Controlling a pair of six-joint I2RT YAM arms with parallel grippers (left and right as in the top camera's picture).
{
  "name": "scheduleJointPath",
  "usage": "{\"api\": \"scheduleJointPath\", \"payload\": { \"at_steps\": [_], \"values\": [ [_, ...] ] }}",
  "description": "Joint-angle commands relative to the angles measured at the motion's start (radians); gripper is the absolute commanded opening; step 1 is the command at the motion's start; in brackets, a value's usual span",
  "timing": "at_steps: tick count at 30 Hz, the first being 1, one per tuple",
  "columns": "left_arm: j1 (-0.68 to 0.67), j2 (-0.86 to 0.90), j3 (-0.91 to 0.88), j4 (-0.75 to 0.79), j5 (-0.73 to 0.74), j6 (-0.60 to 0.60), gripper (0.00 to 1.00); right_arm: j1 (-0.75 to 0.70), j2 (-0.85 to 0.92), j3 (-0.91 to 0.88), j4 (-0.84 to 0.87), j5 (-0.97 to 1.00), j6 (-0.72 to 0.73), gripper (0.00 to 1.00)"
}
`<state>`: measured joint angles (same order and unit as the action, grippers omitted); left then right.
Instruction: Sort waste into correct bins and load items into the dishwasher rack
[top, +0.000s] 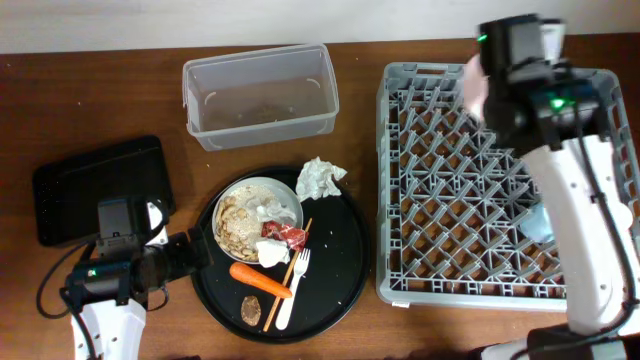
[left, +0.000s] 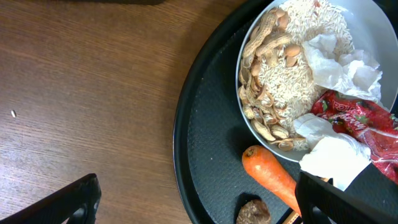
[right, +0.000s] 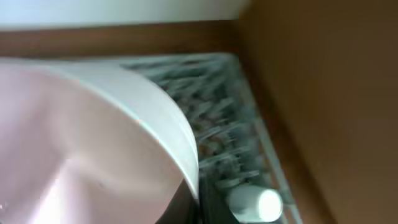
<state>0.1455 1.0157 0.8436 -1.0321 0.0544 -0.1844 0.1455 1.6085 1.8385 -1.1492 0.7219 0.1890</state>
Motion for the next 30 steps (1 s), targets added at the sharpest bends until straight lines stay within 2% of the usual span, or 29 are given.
{"api": "scheduleJointPath", "payload": {
  "at_steps": [1, 5, 9, 14, 21, 24, 28, 30],
  "values": [
    [0.004, 0.002, 0.014, -0.001, 0.013, -0.013, 1.0, -0.145, 0.027, 0.011, 0.082, 0.098, 0.026, 0.04],
    [0.004, 0.002, 0.014, -0.001, 0.013, -0.013, 0.99, -0.349, 0.116, 0.011, 0.172, 0.114, 0.039, 0.04],
    [0.004, 0.002, 0.014, -0.002, 0.013, -0.013, 0.99, -0.447, 0.27, 0.011, 0.198, 0.169, 0.082, 0.04],
    [0.004, 0.002, 0.014, -0.002, 0.013, -0.013, 0.99, -0.446, 0.443, 0.011, 0.227, 0.173, 0.082, 0.04],
    [0.004, 0.002, 0.014, -0.001, 0.013, -0.013, 0.99, -0.394, 0.465, 0.01, 0.245, 0.182, 0.081, 0.04],
    [0.004, 0.002, 0.014, -0.001, 0.014, -0.013, 0.99, -0.378, 0.469, -0.03, 0.247, 0.285, 0.082, 0.04],
    [0.004, 0.002, 0.014, -0.002, 0.014, -0.013, 0.99, -0.334, 0.47, -0.062, 0.284, 0.574, 0.104, 0.04],
    [0.004, 0.002, 0.014, -0.002, 0.013, -0.013, 0.99, -0.289, 0.474, -0.062, 0.275, 0.566, 0.105, 0.04]
  ]
}}
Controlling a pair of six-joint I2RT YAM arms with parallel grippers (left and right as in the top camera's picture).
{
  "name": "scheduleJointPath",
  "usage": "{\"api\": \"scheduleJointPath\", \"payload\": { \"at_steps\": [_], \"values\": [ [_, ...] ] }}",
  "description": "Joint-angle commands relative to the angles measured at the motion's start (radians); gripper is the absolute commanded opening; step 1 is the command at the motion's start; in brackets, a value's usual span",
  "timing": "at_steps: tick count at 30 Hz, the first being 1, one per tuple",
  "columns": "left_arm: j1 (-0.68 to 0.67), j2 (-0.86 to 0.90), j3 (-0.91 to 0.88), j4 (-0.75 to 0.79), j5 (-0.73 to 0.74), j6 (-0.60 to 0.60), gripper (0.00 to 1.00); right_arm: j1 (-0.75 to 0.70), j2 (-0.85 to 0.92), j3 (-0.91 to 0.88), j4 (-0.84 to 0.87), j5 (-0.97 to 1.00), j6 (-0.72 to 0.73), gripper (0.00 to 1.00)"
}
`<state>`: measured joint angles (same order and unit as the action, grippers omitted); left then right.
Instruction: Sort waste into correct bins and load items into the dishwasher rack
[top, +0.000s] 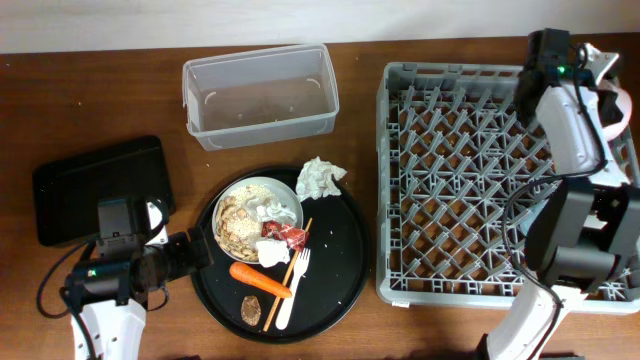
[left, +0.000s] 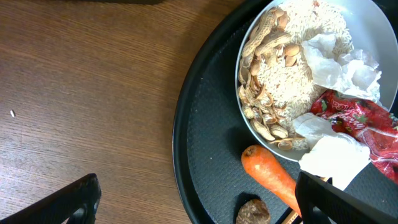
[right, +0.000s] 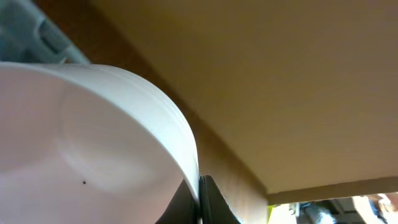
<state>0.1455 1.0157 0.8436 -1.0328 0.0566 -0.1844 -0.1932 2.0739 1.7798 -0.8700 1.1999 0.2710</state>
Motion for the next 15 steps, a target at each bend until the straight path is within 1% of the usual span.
{"api": "scheduleJointPath", "payload": {
  "at_steps": [1, 6, 11, 15],
  "values": [
    [0.004, 0.002, 0.014, -0.001, 0.011, -0.013, 0.99, 0.069, 0.015, -0.005, -0.004, 0.084, 0.023, 0.04],
    [0.004, 0.002, 0.014, 0.0, 0.011, -0.013, 0.99, 0.073, 0.072, -0.009, -0.05, 0.111, 0.023, 0.04],
    [0.004, 0.002, 0.014, 0.0, 0.011, -0.013, 0.99, 0.073, 0.075, -0.009, -0.048, 0.16, 0.023, 0.05],
    [0.004, 0.002, 0.014, 0.0, 0.011, -0.013, 0.99, 0.074, 0.076, -0.012, -0.056, 0.087, 0.023, 0.05]
  ]
}}
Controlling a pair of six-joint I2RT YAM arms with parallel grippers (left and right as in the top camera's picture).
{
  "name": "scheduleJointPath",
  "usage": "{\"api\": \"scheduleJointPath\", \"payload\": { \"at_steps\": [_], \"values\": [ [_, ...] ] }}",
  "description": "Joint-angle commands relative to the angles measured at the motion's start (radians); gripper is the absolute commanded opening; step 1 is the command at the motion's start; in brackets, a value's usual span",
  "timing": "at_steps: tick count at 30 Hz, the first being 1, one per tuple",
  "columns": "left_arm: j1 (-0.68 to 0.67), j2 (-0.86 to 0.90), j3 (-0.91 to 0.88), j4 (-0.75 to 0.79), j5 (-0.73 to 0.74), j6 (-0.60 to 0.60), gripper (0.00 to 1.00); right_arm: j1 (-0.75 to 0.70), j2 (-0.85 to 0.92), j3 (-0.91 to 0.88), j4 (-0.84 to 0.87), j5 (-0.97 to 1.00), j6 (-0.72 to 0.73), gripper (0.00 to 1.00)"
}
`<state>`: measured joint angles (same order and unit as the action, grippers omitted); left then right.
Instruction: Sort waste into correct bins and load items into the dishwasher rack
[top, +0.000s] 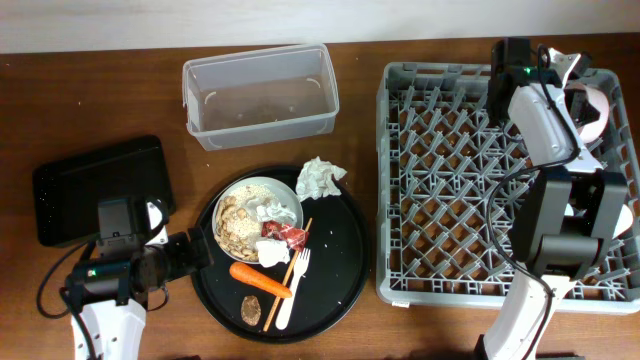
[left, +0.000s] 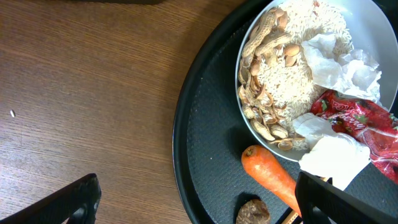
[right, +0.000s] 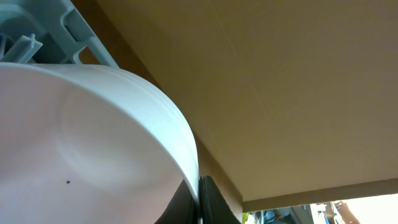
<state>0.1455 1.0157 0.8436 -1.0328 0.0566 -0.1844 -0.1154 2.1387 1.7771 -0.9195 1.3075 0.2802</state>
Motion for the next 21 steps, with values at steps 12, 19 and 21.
{"api": "scheduleJointPath", "payload": {
  "at_steps": [12, 19, 21],
  "values": [
    [0.004, 0.002, 0.014, 0.0, 0.011, -0.013, 0.99, 0.04, 0.013, -0.076, 0.036, -0.288, 0.016, 0.48],
    [0.004, 0.002, 0.014, 0.004, 0.011, -0.013, 0.99, 0.146, -0.005, -0.076, -0.08, -0.412, 0.018, 0.63],
    [0.004, 0.002, 0.014, 0.007, 0.011, -0.013, 0.99, 0.147, -0.076, -0.075, -0.135, -0.564, 0.08, 0.63]
  ]
}}
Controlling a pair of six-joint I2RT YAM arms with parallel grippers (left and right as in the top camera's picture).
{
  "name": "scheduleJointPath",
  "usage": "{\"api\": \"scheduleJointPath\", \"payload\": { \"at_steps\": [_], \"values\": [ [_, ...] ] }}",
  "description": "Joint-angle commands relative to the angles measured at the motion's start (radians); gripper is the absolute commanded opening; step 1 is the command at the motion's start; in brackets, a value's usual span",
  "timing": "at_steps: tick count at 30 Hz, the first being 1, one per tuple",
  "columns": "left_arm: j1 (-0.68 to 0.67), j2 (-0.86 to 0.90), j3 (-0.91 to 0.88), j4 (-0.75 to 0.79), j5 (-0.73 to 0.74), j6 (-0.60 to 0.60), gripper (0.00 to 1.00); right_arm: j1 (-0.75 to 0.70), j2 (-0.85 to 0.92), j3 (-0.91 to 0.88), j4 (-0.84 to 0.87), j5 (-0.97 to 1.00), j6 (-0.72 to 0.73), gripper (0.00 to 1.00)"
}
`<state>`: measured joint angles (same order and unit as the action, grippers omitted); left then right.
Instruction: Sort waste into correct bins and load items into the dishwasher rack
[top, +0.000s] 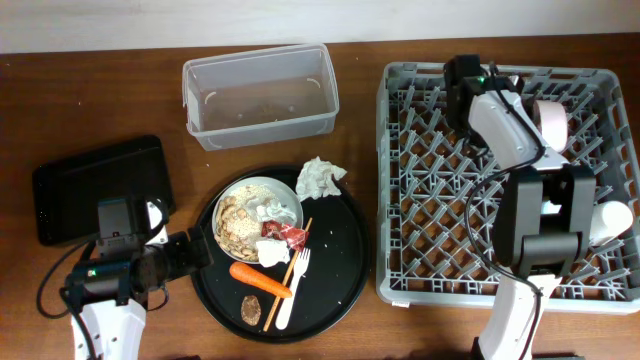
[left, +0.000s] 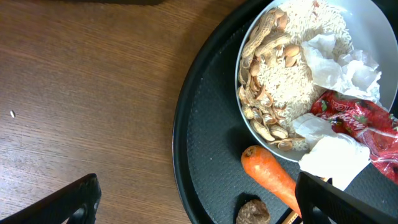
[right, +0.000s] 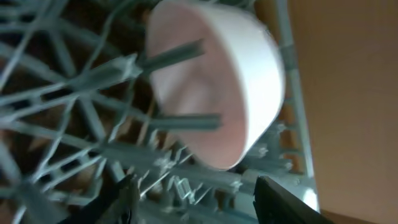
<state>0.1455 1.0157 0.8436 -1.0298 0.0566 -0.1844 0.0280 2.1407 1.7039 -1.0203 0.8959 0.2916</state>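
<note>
A pale pink bowl (right: 217, 81) stands on edge between the tines at the back right of the grey dishwasher rack (top: 440, 270). My right gripper (right: 202, 205) is open just off it, holding nothing. A white cup (top: 605, 222) lies at the rack's right side. On the black tray (top: 340, 265) are a bowl of rice, peanut shells, tissue and a red wrapper (top: 255, 215), a carrot (left: 270, 177), a fork (top: 297, 280), chopsticks and a brown lump (left: 254, 213). My left gripper (left: 199, 208) is open over the tray's left rim.
A clear plastic bin (top: 260, 95) stands behind the tray and a black bin (top: 100, 190) to its left. A crumpled tissue (top: 320, 178) lies on the tray's back edge. Bare wood (left: 87, 93) lies left of the tray.
My right gripper has let go of the pink bowl, which now stands among the rack's tines, and has moved left over the rack's back. The left arm has not moved.
My right gripper held the pink bowl above the rack's back. It then held it out past the rack's back right corner, then over the back right cells. Now the bowl stands in the rack and the gripper is open. The left gripper stayed open at the tray.
</note>
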Motion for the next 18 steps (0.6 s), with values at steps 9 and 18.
{"api": "scheduleJointPath", "payload": {
  "at_steps": [9, 18],
  "values": [
    [0.004, 0.002, 0.014, 0.02, 0.011, -0.013, 0.99, 0.006, -0.542, -0.002, -0.285, -1.069, -0.225, 0.92],
    [-0.336, 0.23, 0.079, 0.255, 0.112, -0.008, 0.99, -0.137, -0.567, -0.004, -0.506, -1.041, -0.206, 0.92]
  ]
}}
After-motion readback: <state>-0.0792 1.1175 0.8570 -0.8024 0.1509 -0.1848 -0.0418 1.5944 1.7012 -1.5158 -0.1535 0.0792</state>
